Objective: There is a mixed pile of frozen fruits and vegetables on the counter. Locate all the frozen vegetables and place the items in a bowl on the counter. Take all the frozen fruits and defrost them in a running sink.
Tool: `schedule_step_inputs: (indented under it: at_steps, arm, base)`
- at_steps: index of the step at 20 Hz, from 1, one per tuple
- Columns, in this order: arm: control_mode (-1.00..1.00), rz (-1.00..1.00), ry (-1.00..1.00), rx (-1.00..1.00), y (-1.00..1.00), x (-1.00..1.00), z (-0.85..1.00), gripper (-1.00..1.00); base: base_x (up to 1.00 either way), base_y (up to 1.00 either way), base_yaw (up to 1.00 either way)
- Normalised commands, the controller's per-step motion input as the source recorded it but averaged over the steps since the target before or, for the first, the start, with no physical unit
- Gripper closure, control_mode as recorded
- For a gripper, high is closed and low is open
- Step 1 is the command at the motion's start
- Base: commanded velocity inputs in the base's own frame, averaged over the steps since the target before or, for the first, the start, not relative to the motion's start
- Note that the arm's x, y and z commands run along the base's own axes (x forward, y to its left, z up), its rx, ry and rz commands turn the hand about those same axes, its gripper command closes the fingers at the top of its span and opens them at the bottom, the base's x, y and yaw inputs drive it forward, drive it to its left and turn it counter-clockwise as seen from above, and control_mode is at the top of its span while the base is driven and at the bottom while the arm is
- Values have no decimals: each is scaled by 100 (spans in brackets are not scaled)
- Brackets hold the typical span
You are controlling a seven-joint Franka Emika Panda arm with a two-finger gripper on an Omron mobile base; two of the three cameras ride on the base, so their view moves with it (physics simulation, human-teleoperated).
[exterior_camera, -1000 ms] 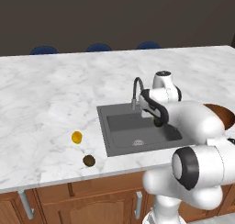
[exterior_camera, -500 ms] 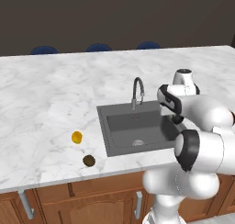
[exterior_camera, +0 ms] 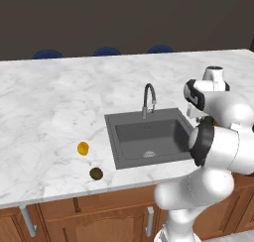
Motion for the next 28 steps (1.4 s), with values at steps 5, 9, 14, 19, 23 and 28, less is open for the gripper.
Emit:
schedule_step_inputs:
  at_steps: [5,9,14,19,23,28]
  arm:
    - [-100,6,0,0,-61,9,-1,100]
    - [-100,0,5,-3,-35,2,13,100]
    - [-100,0,5,-4,-42,2,1,100]
    - [-100,0,1,-1,-60,4,0,100]
    - [-100,1,-1,0,-51,5,0,100]
    - [-100,7,0,0,-44,25,-14,100]
  base:
    - [0,0,0]
    - [0,0,0]
    - [0,0,0]
    - [0,0,0]
    - [0,0,0]
    - [0,0,0]
